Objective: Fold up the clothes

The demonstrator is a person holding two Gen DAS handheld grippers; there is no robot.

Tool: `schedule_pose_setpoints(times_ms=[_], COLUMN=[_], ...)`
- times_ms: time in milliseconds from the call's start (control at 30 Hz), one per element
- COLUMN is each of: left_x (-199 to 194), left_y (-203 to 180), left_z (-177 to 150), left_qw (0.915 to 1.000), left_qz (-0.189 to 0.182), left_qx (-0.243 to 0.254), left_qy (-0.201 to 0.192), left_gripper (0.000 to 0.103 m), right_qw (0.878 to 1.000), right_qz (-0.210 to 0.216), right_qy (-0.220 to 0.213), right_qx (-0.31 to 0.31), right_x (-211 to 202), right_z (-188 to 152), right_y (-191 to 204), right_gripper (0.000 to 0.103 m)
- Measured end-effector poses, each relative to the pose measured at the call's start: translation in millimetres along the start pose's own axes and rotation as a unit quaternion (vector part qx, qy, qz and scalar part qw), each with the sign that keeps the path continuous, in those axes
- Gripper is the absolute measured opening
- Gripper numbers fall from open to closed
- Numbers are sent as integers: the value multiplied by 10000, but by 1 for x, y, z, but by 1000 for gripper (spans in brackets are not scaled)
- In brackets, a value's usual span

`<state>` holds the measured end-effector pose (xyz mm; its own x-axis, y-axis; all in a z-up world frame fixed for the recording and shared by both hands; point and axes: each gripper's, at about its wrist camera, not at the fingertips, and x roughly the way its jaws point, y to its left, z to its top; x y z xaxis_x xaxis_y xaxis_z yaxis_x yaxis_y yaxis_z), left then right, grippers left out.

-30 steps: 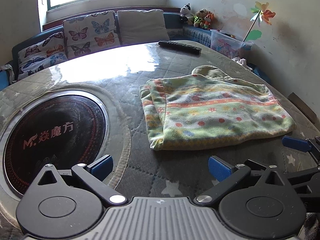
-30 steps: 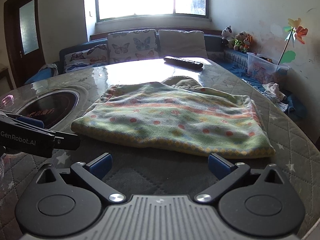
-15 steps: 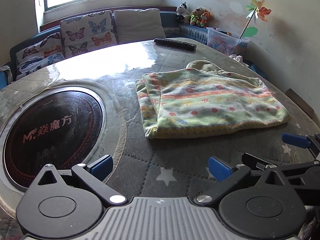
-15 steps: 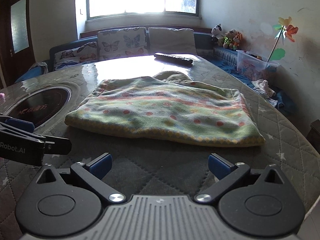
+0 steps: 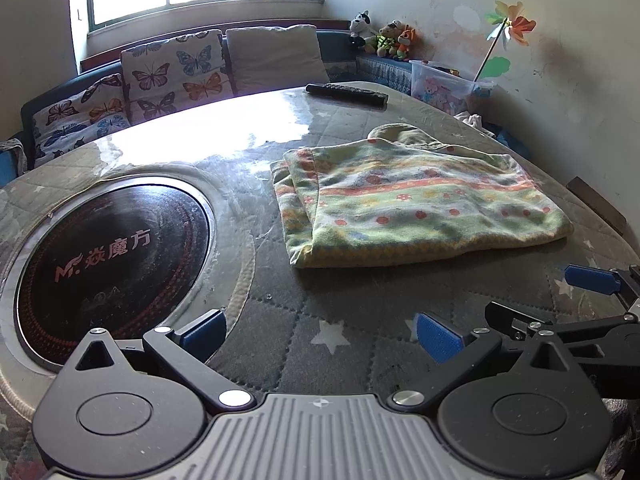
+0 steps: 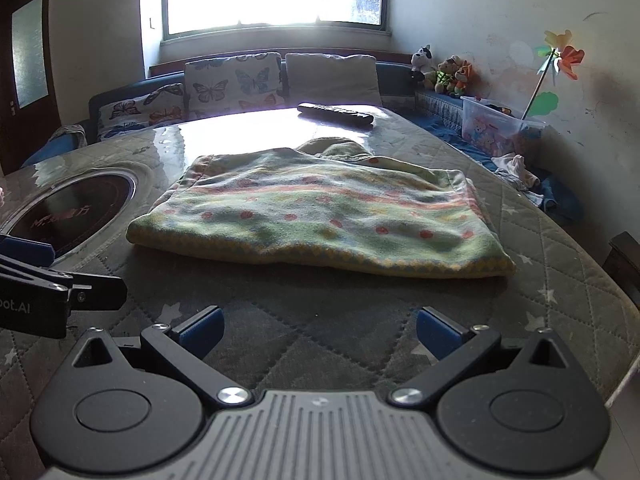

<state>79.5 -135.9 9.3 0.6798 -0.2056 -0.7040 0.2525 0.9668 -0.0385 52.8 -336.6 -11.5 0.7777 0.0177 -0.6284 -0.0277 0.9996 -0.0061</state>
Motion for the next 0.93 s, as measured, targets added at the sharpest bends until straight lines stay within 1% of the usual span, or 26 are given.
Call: schedule_pose_setpoints(times_ms=[200, 933], left_x=[-6, -16], left_y=[-2, -14], left_z=[-3, -13], left_qw=[10000, 9997], left_qz=[-11, -89], left_qx=[24, 210], left_qy=[-36, -79], left_gripper=[103, 103], right_qw=[10000, 9998], right_qz=[-70, -122], right_qy=[-26, -3], right_qx=[28, 164], right_x=[-4, -13], right_z=[-2, -9], right_y=[-1, -5], right_gripper=[103, 103])
